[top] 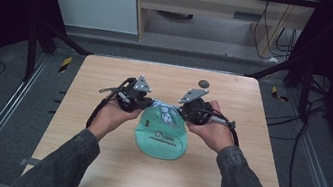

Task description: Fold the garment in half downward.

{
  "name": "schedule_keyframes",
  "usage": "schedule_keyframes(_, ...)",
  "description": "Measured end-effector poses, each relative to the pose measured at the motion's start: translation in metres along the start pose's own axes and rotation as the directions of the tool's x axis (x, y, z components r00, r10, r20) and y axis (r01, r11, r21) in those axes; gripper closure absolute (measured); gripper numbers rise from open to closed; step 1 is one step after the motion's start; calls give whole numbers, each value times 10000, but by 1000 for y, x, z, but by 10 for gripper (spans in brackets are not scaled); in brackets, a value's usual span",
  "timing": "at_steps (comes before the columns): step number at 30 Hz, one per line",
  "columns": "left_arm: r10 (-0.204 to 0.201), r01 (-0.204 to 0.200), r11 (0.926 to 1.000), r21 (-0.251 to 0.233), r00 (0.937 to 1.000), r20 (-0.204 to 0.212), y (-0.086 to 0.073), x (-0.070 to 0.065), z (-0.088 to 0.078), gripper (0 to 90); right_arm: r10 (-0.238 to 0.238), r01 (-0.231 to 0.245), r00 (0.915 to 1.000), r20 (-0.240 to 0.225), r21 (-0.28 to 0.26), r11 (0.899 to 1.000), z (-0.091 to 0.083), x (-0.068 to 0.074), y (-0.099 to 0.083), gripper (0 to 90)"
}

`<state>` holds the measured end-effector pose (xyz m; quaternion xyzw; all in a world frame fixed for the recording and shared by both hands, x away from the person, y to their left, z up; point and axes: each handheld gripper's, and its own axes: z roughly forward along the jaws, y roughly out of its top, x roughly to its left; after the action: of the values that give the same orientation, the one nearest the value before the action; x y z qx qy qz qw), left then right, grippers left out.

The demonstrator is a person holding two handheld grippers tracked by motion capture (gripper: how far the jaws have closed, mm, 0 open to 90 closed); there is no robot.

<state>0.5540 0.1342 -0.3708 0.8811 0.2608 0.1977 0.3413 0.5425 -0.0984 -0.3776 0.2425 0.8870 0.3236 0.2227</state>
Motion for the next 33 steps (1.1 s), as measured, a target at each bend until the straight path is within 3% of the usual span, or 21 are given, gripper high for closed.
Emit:
schedule_keyframes(16,-26,27,10000,-48,9997,234,-19,-15,2,860,-111,110,9995,-280,-51,9999,3,19,-17,842)
schedule_keyframes(33,20,-19,10000,-49,9996,281,-30,-24,3,860,-124,124,9993,-348,-7,9999,4,23,-25,834)
